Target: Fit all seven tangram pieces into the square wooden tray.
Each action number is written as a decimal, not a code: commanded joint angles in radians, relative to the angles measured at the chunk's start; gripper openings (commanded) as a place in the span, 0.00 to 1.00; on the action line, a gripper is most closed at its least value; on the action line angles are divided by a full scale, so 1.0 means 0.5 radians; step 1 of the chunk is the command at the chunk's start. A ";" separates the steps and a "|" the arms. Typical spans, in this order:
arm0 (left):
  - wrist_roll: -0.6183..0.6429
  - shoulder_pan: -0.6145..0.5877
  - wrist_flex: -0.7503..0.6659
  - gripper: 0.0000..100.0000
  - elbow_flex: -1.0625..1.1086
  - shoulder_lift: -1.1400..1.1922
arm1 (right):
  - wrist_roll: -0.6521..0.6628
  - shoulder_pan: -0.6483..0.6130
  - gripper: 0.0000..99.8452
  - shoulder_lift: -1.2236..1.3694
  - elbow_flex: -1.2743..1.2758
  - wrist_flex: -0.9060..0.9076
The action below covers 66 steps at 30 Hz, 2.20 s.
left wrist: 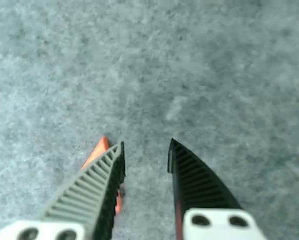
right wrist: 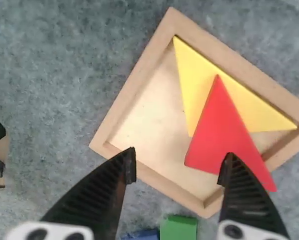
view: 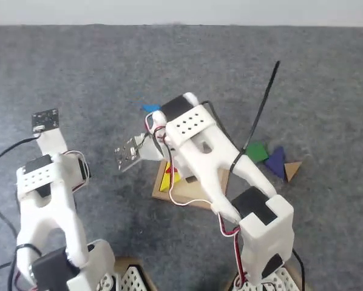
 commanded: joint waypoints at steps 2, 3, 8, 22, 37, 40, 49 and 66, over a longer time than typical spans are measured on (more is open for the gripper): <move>-0.021 -0.015 -0.040 0.14 0.008 -0.018 | 0.034 -0.008 0.26 -0.106 0.055 -0.106; -0.021 -0.015 -0.040 0.14 0.011 -0.018 | 0.055 -0.005 0.26 -0.106 0.086 -0.124; -0.021 -0.015 -0.040 0.14 0.011 -0.018 | 0.071 0.063 0.26 -0.106 0.239 -0.413; -0.021 -0.015 -0.043 0.14 0.011 -0.018 | -0.110 0.213 0.24 0.121 0.239 -0.692; -0.021 -0.015 -0.043 0.14 0.011 -0.018 | -1.289 0.238 0.24 0.186 0.236 -0.689; -0.021 -0.015 -0.043 0.14 0.011 -0.018 | -1.752 0.143 0.24 0.204 0.236 -0.692; -0.021 -0.015 -0.043 0.14 0.014 -0.018 | -2.575 0.311 0.25 0.189 0.055 -0.747; -0.021 -0.015 -0.040 0.14 0.014 -0.018 | -1.473 0.477 0.23 0.170 -0.703 0.189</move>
